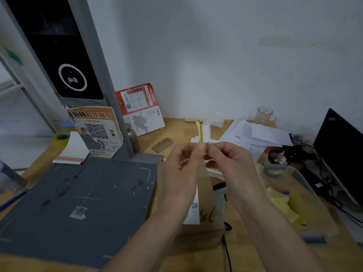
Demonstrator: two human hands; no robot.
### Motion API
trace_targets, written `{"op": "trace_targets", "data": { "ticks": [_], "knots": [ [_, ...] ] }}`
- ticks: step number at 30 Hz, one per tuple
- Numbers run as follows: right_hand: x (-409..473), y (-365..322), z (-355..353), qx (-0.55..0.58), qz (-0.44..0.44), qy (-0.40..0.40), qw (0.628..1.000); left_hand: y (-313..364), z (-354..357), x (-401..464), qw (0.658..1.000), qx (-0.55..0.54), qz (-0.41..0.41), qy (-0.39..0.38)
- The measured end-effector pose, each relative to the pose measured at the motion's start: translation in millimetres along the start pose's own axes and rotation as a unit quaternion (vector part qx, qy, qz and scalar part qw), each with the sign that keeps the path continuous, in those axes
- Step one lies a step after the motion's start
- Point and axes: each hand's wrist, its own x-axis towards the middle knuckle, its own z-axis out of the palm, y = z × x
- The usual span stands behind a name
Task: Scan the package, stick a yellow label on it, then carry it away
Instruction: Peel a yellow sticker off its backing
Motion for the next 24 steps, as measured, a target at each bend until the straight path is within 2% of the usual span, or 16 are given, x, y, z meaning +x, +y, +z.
{"op": "trace_targets", "data": {
  "ticks": [2,8,17,24],
  "knots": [
    [0,1,0,0.005,-0.001,-0.005,1.000,-5,2,-3,1.000,0.003,-0.007,-0.008],
    [5,6,-4,0.037,0.028,-0.001,0.999,-7,-1,7,0.998,-0.014,-0.031,0.055],
    [10,8,-11,0.068,0.050,0.013,0.996,-8,-5,16,0.992,-0.057,-0.072,0.090],
    [11,11,-9,0.069,0.041,-0.006,0.997,-7,-6,23,0.988,-0.108,-0.102,0.043]
  ]
}}
